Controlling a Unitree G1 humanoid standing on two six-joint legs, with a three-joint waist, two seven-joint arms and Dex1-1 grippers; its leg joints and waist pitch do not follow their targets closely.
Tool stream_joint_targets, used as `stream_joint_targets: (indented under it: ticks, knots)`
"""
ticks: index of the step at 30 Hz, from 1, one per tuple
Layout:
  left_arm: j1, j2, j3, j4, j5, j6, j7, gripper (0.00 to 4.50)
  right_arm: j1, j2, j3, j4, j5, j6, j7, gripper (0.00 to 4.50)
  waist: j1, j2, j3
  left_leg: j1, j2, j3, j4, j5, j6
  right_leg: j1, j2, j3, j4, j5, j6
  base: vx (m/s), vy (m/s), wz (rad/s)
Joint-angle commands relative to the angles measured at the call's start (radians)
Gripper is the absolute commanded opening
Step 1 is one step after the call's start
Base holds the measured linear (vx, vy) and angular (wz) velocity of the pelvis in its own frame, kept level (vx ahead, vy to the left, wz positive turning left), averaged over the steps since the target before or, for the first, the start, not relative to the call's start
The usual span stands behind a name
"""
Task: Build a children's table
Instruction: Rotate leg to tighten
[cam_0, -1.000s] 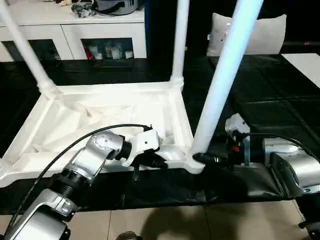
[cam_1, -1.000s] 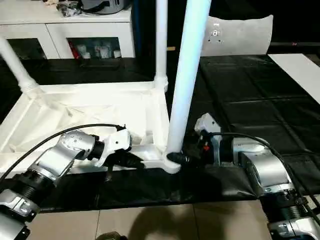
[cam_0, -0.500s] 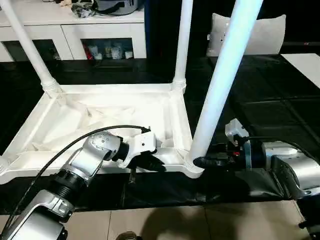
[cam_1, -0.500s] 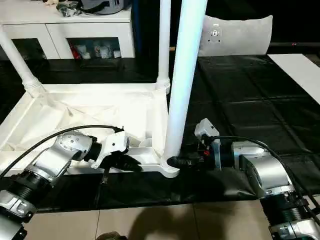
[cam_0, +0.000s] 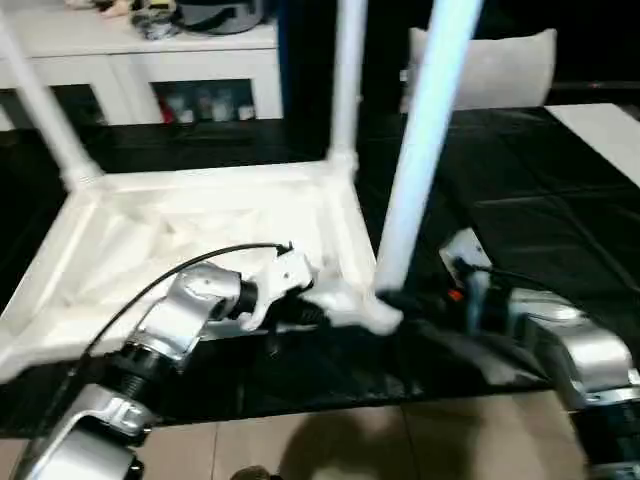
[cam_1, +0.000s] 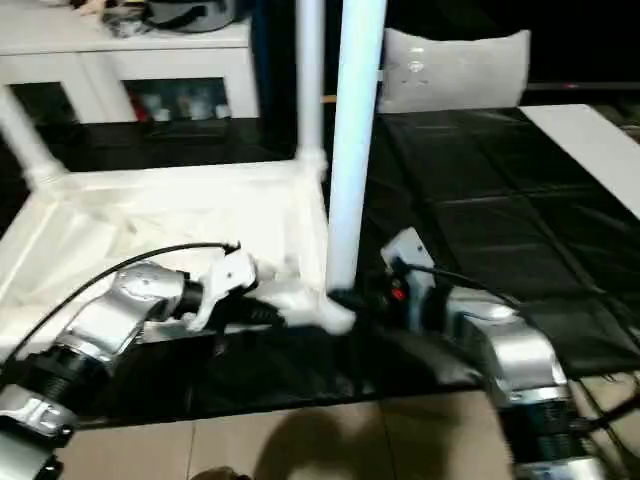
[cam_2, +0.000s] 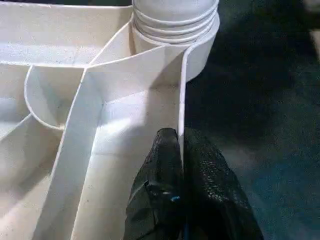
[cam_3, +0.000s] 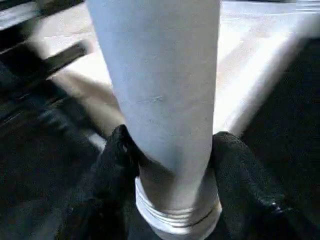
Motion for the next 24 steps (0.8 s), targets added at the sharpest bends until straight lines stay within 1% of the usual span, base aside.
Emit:
stream_joint_targets:
  ticks: [1,2,3,4,5,6,7,8,9,10,12,14,15,18,19,20,21,23,24]
  knots:
    - [-0.029,-0.063,0.022,-0.051,-0.033,0.029,0.071,0.0,-0.042,0.053,0.005,0.052,-0.032,0.027,-0.133,1.91,-0.003,-0.014,-0.065,0.013,0.033,-0.018,-0.078,-0.252,-0.008,0.045,-0.063,0.044,-0.091,-0.38,-0.144,0.0,0.0,0.0]
    - [-0.038,-0.088,0.033,-0.044,-0.027,0.05,0.12,0.0,-0.06,0.08,-0.011,0.077,-0.052,0.03,-0.206,1.91,-0.006,-0.016,-0.066,0.011,0.031,-0.017,-0.077,-0.246,-0.007,0.048,-0.063,0.044,-0.092,-0.372,-0.141,0.0,0.0,0.0]
    - [-0.042,-0.099,0.038,-0.041,-0.024,0.058,0.142,0.0,-0.068,0.092,-0.018,0.088,-0.062,0.032,-0.239,1.9,-0.011,-0.015,-0.067,0.012,0.03,-0.017,-0.076,-0.232,-0.004,0.048,-0.061,0.044,-0.091,-0.351,-0.144,0.0,0.0,0.0]
    - [-0.047,-0.111,0.043,-0.038,-0.022,0.067,0.163,0.0,-0.076,0.103,-0.025,0.1,-0.069,0.035,-0.269,1.9,-0.013,-0.014,-0.068,0.009,0.03,-0.016,-0.075,-0.224,0.0,0.05,-0.062,0.045,-0.09,-0.336,-0.147,0.0,0.0,0.0]
    - [-0.06,-0.147,0.063,-0.025,-0.019,0.091,0.228,0.0,-0.093,0.129,-0.038,0.123,-0.075,0.023,-0.323,1.9,-0.015,-0.014,-0.07,0.007,0.028,-0.015,-0.073,-0.202,0.009,0.052,-0.059,0.045,-0.087,-0.301,-0.152,0.0,0.0,0.0]
    - [-0.06,-0.147,0.063,-0.025,-0.019,0.091,0.228,0.0,-0.093,0.129,-0.038,0.123,-0.075,0.023,-0.323,1.9,-0.017,-0.013,-0.071,0.009,0.028,-0.013,-0.071,-0.186,0.015,0.051,-0.058,0.046,-0.085,-0.267,-0.162,0.0,0.0,0.0]
    - [-0.065,-0.163,0.071,-0.021,-0.019,0.1,0.254,0.0,-0.103,0.144,-0.051,0.139,-0.075,0.007,-0.358,1.9,-0.017,-0.013,-0.072,0.007,0.027,-0.011,-0.068,-0.173,0.023,0.053,-0.059,0.046,-0.084,-0.247,-0.166,0.0,0.0,0.0]
    - [-0.073,-0.186,0.08,-0.012,-0.007,0.096,0.303,0.0,-0.116,0.166,-0.071,0.16,-0.069,-0.024,-0.383,1.9,-0.016,-0.01,-0.073,0.008,0.028,-0.011,-0.068,-0.165,0.028,0.051,-0.058,0.047,-0.083,-0.227,-0.171,0.0,0.0,0.0]
    - [-0.073,-0.192,0.079,-0.014,-0.004,0.098,0.308,0.0,-0.118,0.172,-0.075,0.162,-0.074,-0.032,-0.392,2.25,-0.013,-0.01,-0.075,0.008,0.029,-0.012,-0.066,-0.151,0.032,0.053,-0.057,0.047,-0.079,-0.2,-0.177,0.0,0.0,0.0]
    - [-0.073,-0.192,0.079,-0.014,-0.004,0.098,0.308,0.0,-0.118,0.172,-0.075,0.162,-0.074,-0.032,-0.392,2.25,-0.013,-0.01,-0.075,0.008,0.029,-0.012,-0.066,-0.151,0.032,0.053,-0.057,0.047,-0.079,-0.2,-0.177,0.0,0.0,0.0]
    - [-0.073,-0.192,0.075,-0.019,0.001,0.1,0.306,0.0,-0.116,0.182,-0.083,0.157,-0.072,-0.037,-0.396,2.59,-0.011,-0.009,-0.075,0.006,0.03,-0.012,-0.067,-0.132,0.044,0.055,-0.055,0.047,-0.074,-0.15,-0.188,0.0,0.0,0.0]
    - [-0.07,-0.181,0.064,-0.029,0.005,0.098,0.298,0.0,-0.11,0.186,-0.082,0.149,-0.069,-0.034,-0.391,2.69,-0.01,-0.008,-0.075,0.008,0.03,-0.011,-0.067,-0.14,0.048,0.056,-0.057,0.047,-0.074,-0.15,-0.195,0.0,0.0,0.0]
    - [-0.068,-0.176,0.063,-0.033,0.005,0.097,0.297,0.0,-0.106,0.183,-0.077,0.146,-0.068,-0.039,-0.383,2.78,-0.007,-0.009,-0.074,0.009,0.03,-0.01,-0.067,-0.147,0.047,0.056,-0.057,0.047,-0.076,-0.161,-0.193,0.0,0.0,0.0]
    - [-0.065,-0.165,0.057,-0.036,0.006,0.087,0.286,0.0,-0.103,0.171,-0.066,0.151,-0.069,-0.061,-0.367,3.03,-0.006,-0.009,-0.072,0.009,0.031,-0.01,-0.069,-0.164,0.041,0.056,-0.059,0.047,-0.079,-0.192,-0.183,0.0,0.0,0.0]
    - [-0.064,-0.161,0.053,-0.036,0.007,0.082,0.282,0.0,-0.102,0.163,-0.058,0.155,-0.073,-0.077,-0.353,3.03,-0.006,-0.008,-0.071,0.01,0.031,-0.011,-0.07,-0.171,0.037,0.055,-0.058,0.047,-0.08,-0.203,-0.179,0.0,0.0,0.0]
    - [-0.063,-0.155,0.05,-0.034,0.007,0.076,0.274,0.0,-0.1,0.152,-0.054,0.159,-0.075,-0.09,-0.336,3.13,-0.006,-0.008,-0.071,0.009,0.031,-0.011,-0.07,-0.178,0.035,0.055,-0.059,0.048,-0.081,-0.21,-0.176,0.0,0.0,0.0]
    - [-0.062,-0.148,0.047,-0.029,0.008,0.068,0.264,0.0,-0.099,0.141,-0.055,0.16,-0.073,-0.097,-0.322,3.21,-0.006,-0.009,-0.071,0.01,0.031,-0.011,-0.071,-0.18,0.035,0.055,-0.059,0.047,-0.081,-0.214,-0.173,0.0,0.0,0.0]
    - [-0.062,-0.134,0.042,-0.024,0.009,0.058,0.244,0.0,-0.098,0.122,-0.059,0.162,-0.068,-0.102,-0.298,3.41,-0.005,-0.008,-0.072,0.01,0.032,-0.012,-0.07,-0.178,0.035,0.055,-0.059,0.048,-0.081,-0.208,-0.174,0.0,0.0,0.0]
    - [-0.061,-0.124,0.038,-0.022,0.01,0.054,0.231,0.0,-0.097,0.108,-0.059,0.16,-0.062,-0.104,-0.271,3.46,-0.006,-0.01,-0.071,0.009,0.031,-0.011,-0.07,-0.177,0.036,0.055,-0.058,0.048,-0.081,-0.205,-0.174,0.0,0.0,0.0]
